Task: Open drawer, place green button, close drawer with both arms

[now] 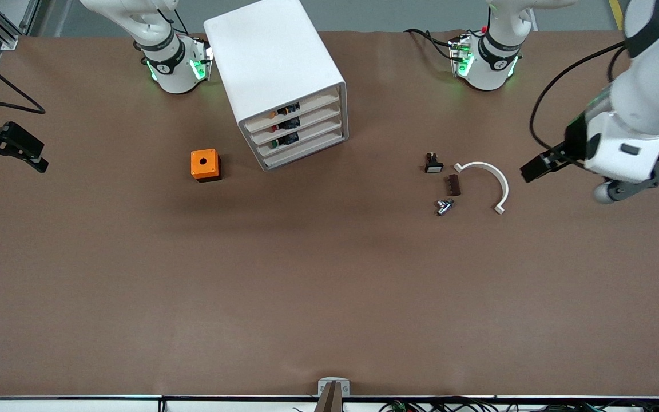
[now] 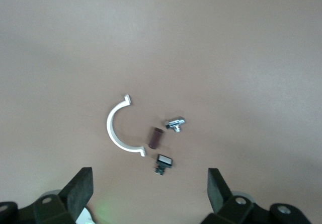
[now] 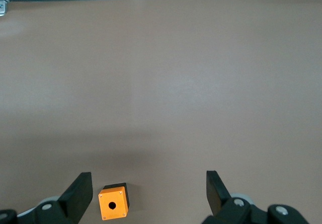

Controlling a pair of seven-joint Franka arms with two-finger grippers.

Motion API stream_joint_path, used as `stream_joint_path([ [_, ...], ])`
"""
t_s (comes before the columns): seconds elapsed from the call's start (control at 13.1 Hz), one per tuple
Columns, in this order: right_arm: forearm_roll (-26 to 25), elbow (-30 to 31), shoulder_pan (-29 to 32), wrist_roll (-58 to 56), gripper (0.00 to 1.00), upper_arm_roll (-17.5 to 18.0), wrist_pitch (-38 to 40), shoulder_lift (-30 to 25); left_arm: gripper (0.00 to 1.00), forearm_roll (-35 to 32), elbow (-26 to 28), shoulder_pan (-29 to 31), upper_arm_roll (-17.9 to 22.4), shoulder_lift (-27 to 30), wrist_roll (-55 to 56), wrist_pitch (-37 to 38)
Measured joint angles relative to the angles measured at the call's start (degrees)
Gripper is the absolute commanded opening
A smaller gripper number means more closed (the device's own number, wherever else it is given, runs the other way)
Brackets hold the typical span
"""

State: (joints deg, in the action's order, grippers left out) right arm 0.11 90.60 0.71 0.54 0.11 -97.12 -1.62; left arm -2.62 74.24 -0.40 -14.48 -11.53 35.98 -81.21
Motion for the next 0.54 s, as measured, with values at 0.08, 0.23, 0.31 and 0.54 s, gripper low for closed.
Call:
stream_joint_path([
  [0.08,0.0,0.0,0.0,0.0,1.00,0.0,0.0,0.0,1.00,0.0,0.6,1.4,0.0,0.9,-3.7,0.1],
  [0.23,0.0,0.0,0.0,0.0,1.00,0.0,0.0,0.0,1.00,0.0,4.0,4.0,0.0,3.5,-10.0,-1.0],
  [0.31,0.0,0.0,0.1,0.0,1.00,0.0,0.0,0.0,1.00,0.0,6.4,5.1,0.0,5.3,-12.8,-1.8],
  [0.54,0.0,0.0,0.1,0.0,1.00,0.0,0.0,0.0,1.00,0.0,13.6,6.9,0.9,11.2,-20.9,-4.2],
])
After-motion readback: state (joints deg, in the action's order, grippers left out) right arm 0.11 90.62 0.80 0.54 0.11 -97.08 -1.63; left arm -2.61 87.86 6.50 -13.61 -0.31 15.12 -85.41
